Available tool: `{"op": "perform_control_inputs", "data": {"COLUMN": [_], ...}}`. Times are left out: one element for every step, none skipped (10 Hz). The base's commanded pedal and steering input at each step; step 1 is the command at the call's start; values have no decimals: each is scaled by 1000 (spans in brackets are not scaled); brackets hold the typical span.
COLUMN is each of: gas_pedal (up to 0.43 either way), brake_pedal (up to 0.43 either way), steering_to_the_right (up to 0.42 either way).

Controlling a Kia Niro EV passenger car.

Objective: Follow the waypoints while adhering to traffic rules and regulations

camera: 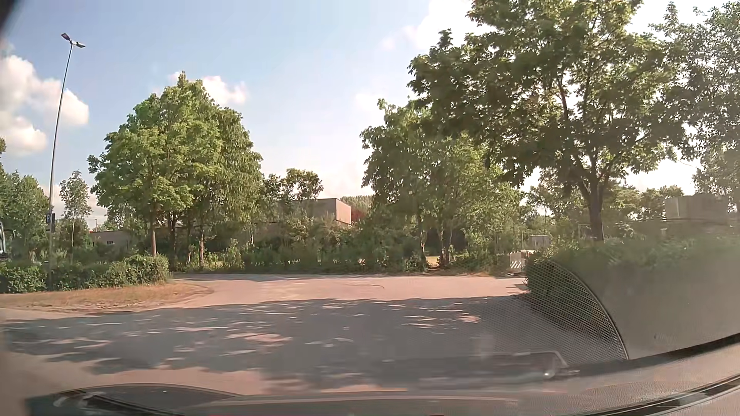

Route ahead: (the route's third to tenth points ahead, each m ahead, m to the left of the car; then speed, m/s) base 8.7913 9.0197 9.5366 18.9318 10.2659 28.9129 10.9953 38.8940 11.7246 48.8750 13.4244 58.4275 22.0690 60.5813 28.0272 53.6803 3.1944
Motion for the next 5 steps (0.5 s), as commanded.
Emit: {"op": "perform_control_inputs", "data": {"gas_pedal": [0,0,0,0,0], "brake_pedal": [12,12,12,12,12], "steering_to_the_right": [44,36,29,25,21]}}
